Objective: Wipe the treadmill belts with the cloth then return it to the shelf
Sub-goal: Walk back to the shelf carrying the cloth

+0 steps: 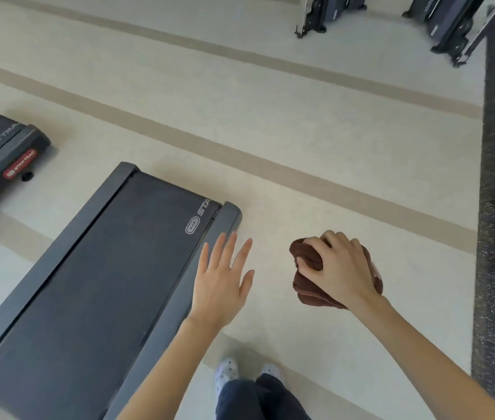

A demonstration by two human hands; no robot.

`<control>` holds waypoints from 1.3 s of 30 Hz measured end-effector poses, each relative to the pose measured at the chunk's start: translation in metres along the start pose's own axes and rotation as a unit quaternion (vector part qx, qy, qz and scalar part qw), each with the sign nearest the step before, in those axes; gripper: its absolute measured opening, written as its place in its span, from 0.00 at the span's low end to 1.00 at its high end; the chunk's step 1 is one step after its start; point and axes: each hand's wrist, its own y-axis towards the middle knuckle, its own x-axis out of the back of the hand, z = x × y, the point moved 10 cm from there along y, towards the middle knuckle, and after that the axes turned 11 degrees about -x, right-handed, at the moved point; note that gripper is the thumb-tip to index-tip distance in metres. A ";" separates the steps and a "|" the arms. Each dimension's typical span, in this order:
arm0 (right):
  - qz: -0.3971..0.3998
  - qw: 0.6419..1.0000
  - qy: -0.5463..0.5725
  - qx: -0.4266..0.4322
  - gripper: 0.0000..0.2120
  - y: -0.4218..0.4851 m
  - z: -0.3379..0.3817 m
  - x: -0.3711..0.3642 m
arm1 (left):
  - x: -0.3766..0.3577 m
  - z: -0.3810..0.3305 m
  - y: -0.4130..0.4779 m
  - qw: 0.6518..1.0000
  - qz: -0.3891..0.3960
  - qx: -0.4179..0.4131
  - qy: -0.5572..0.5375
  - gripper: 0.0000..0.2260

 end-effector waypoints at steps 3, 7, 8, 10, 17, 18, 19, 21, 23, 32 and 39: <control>-0.006 1.000 0.008 0.002 0.12 0.038 0.016 0.023 | 0.030 0.022 0.019 0.999 -0.029 -0.001 0.016 0.24; -0.024 1.000 0.010 0.017 0.12 0.086 0.049 0.049 | 0.061 0.058 0.053 0.999 -0.046 -0.005 0.024 0.23; -0.024 1.000 0.006 0.017 0.12 0.098 0.056 0.054 | 0.067 0.066 0.063 0.999 -0.047 -0.009 0.023 0.23; -0.020 1.000 0.009 0.009 0.12 0.123 0.067 0.064 | 0.081 0.084 0.085 0.999 -0.048 -0.016 0.015 0.23; -0.057 0.998 0.030 -0.010 0.12 0.220 0.086 0.094 | 0.122 0.150 0.179 0.997 -0.070 -0.018 -0.029 0.28; -0.062 0.998 0.026 -0.014 0.12 0.233 0.085 0.096 | 0.125 0.153 0.194 0.997 -0.069 -0.025 -0.020 0.28; -0.064 0.998 0.022 -0.018 0.12 0.244 0.083 0.096 | 0.129 0.156 0.208 0.997 -0.069 -0.029 -0.013 0.27; -0.064 0.998 0.014 -0.021 0.12 0.267 0.078 0.096 | 0.134 0.157 0.237 0.997 -0.064 -0.037 -0.005 0.26; -0.051 0.998 0.009 -0.020 0.12 0.291 0.069 0.092 | 0.134 0.157 0.267 0.997 -0.053 -0.049 0.006 0.25; 0.011 1.000 0.000 -0.009 0.17 0.436 -0.007 0.086 | 0.147 0.150 0.427 0.995 -0.063 -0.075 0.007 0.25; 0.011 0.998 0.003 0.055 0.15 0.583 -0.033 0.122 | 0.206 0.145 0.537 0.987 -0.156 -0.048 -0.014 0.20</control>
